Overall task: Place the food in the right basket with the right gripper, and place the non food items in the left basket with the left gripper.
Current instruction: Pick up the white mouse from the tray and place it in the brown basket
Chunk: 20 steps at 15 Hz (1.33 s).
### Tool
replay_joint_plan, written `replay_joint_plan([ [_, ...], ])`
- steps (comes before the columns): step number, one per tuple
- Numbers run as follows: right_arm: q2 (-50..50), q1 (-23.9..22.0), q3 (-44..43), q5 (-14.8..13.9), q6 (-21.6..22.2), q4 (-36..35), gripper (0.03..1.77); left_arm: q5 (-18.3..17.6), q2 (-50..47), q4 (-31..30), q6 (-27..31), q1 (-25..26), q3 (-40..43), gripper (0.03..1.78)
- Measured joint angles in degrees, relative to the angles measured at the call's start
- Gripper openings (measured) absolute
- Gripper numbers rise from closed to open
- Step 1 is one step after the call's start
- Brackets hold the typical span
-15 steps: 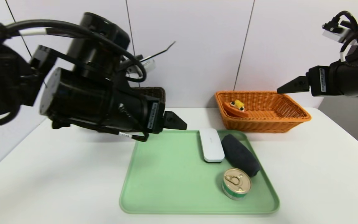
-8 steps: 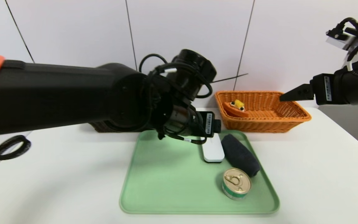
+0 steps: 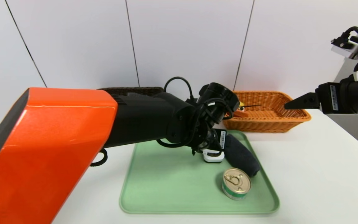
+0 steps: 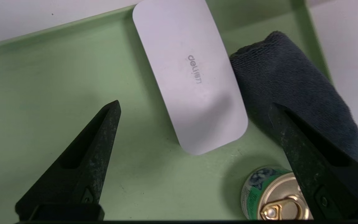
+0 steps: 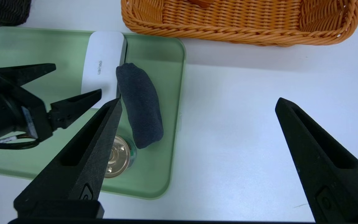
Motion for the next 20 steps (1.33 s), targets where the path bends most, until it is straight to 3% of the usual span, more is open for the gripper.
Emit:
replay_joint_plan([
  [20,-0.83,-0.22,2.90,0.63,-0.02,-0.20,1.70,0.55,6.06,0.24,0.07,-0.27,-3.29,1.69],
])
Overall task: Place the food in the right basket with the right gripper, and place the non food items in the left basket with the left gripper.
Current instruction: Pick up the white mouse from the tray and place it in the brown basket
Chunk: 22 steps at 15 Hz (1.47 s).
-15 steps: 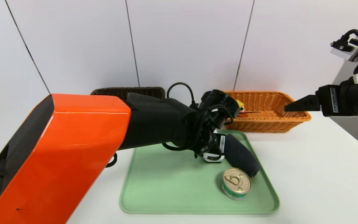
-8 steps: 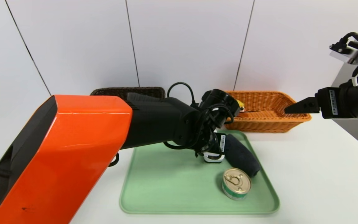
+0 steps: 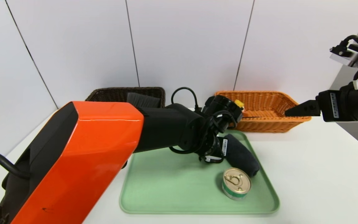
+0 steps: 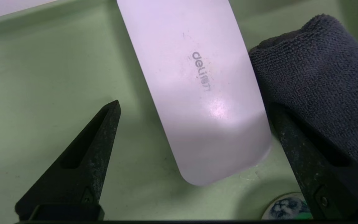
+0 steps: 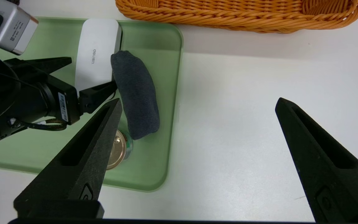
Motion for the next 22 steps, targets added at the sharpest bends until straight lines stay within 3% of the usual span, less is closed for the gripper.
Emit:
replay_joint_plan([
  [7,-0.07,-0.02,0.48,0.12,0.62,-0.02,1.71,0.11,1.05,-0.22,0.34,0.00,-0.02,1.69],
  [11,-0.16,0.00,0.55,0.15,0.68,0.00,1.71,0.11,1.08,-0.06,0.34,0.10,-0.02,1.10],
  [12,-0.16,0.00,0.55,0.12,0.68,-0.02,1.71,0.09,1.08,-0.09,0.37,0.11,-0.02,1.03],
  [22,-0.33,-0.02,0.91,0.20,0.68,-0.15,1.71,1.44,-2.84,4.05,1.30,2.28,0.34,1.01],
])
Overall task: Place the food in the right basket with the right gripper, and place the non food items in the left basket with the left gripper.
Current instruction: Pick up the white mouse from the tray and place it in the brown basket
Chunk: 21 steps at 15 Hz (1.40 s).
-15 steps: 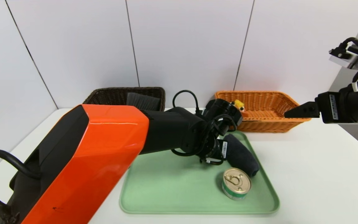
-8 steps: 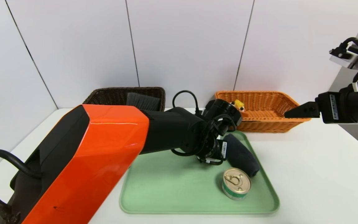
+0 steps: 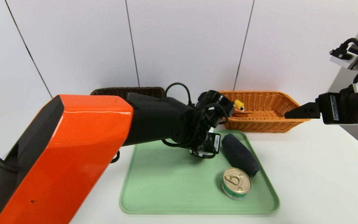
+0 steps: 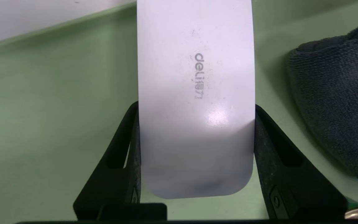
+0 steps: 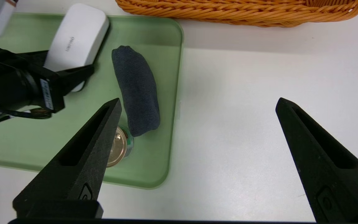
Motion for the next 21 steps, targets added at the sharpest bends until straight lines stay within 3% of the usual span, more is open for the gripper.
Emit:
replay_joint_plan([
  [9,-0.41,0.16,-0.06,1.77,-0.06,-1.32,1.71,-0.30,-14.47,4.46,2.97,1.88,0.18,1.01],
  [13,-0.55,0.13,-0.04,1.77,-0.06,-1.23,1.71,-1.96,-19.63,5.49,10.39,8.35,0.09,1.01],
  [15,-0.57,0.22,0.22,1.77,-0.06,-1.26,1.71,-5.60,-21.52,6.73,16.23,14.06,0.09,1.01],
  [21,-0.96,0.59,0.82,1.74,-0.06,-1.21,1.71,-25.66,-22.95,9.26,39.99,32.80,0.88,1.01],
])
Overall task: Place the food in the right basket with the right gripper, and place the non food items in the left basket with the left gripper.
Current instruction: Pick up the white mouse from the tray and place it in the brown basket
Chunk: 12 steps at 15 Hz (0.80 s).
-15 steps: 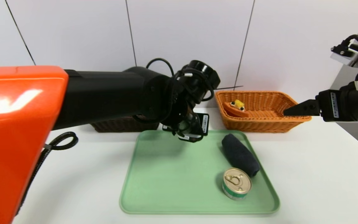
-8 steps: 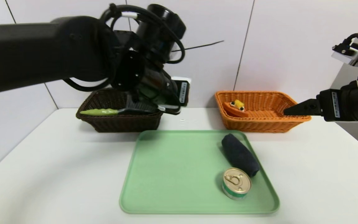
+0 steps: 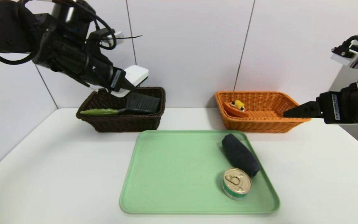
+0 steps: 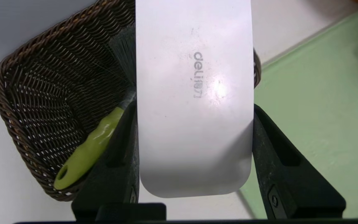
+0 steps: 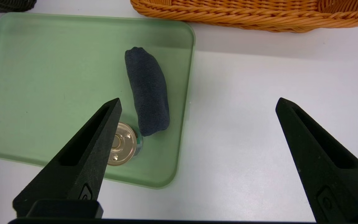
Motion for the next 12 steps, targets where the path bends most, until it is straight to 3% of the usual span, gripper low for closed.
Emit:
replay_joint_plan([
  [2,-0.11,0.02,0.11,0.02,0.01,-0.02,1.71,-6.45,0.83,1.05,9.18,3.89,0.39,1.01],
  [4,-0.24,0.02,0.54,0.02,-0.10,0.00,1.71,-9.95,2.32,1.05,16.79,6.01,0.55,1.01],
  [8,-0.61,-0.12,1.46,-0.04,-0.11,0.00,1.71,-12.37,6.10,0.00,21.64,6.73,-0.68,1.01],
  [12,-0.99,-0.41,2.24,-0.11,-0.16,0.00,1.71,-12.86,10.14,-5.63,23.89,6.78,-1.02,1.01],
])
